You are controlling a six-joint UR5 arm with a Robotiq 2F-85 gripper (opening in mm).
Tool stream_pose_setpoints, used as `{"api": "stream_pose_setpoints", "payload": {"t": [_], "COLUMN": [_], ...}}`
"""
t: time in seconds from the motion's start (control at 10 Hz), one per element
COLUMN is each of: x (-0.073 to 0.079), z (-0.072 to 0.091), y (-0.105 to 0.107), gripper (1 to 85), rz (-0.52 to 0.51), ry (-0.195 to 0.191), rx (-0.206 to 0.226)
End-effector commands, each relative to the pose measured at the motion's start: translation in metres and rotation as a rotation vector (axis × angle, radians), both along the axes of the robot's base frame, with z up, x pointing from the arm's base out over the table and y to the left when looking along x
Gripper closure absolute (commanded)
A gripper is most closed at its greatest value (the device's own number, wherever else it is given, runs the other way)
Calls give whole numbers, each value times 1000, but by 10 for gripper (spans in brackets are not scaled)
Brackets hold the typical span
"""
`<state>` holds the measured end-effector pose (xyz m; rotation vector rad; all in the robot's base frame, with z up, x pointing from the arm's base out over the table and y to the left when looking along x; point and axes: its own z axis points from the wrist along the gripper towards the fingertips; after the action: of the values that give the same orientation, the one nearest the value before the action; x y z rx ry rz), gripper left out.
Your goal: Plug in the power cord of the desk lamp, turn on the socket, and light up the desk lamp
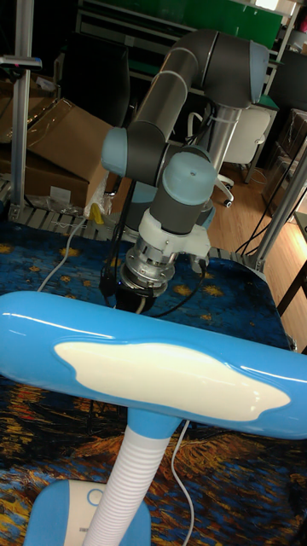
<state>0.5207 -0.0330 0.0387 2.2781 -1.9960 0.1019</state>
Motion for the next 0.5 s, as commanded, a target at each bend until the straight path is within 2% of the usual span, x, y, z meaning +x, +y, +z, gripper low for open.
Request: {"api": "stream_pose_setpoints", "payload": {"t": [0.0,0.1,0.4], "x": [6,2,5], "z": [-6,-6,-5], "y": [5,2,-9], "gripper": [843,843,843], "rz": [43,48,93], "ry": [8,24,20], "rx": [23,12,-22]}}
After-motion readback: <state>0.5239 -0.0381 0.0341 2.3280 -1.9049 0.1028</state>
